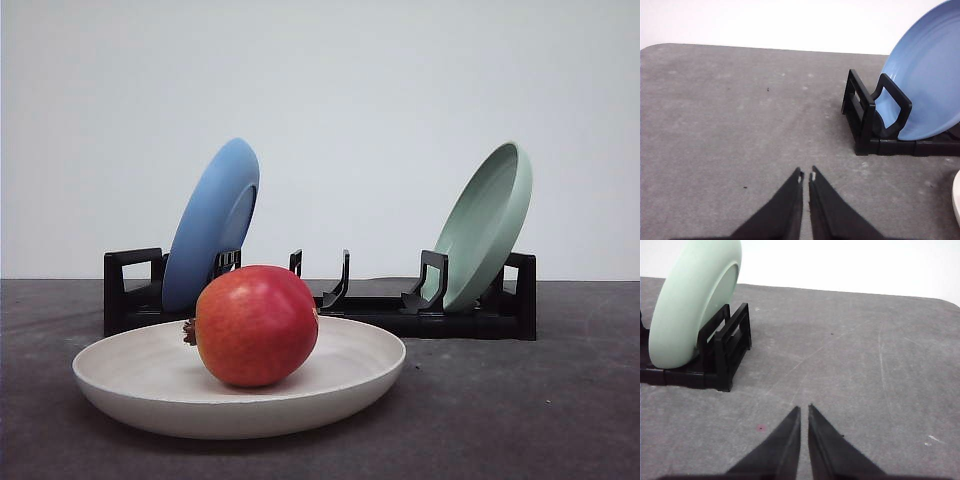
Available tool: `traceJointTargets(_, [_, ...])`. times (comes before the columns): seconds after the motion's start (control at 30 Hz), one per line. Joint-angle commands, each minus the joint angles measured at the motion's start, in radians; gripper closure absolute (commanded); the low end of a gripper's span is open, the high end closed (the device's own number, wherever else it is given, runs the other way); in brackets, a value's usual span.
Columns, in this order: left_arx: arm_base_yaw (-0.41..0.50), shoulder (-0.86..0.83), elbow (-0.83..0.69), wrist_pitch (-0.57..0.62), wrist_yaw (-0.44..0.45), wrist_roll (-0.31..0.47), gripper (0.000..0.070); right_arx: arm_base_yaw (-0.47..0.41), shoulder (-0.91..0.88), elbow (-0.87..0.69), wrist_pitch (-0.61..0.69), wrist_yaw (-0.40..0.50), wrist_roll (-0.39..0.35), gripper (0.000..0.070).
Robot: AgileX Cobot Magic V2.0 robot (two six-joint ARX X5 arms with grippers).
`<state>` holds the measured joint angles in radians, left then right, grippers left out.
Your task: Place pomegranate in white plate
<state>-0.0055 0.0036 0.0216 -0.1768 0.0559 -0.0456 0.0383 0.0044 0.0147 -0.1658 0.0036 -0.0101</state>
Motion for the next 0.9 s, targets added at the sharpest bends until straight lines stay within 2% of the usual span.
traceJointTargets(0.0, [-0.001, -0.001, -0.01, 0.013, -0.001, 0.0, 0.07, 0.0, -0.001, -0.004, 0.008, 0.0, 0.006, 0.0678])
traceJointTargets(0.87, [-0.001, -0.001, -0.01, 0.013, -0.001, 0.0, 0.07, 0.0, -0.001, -0.004, 0.008, 0.0, 0.006, 0.0678])
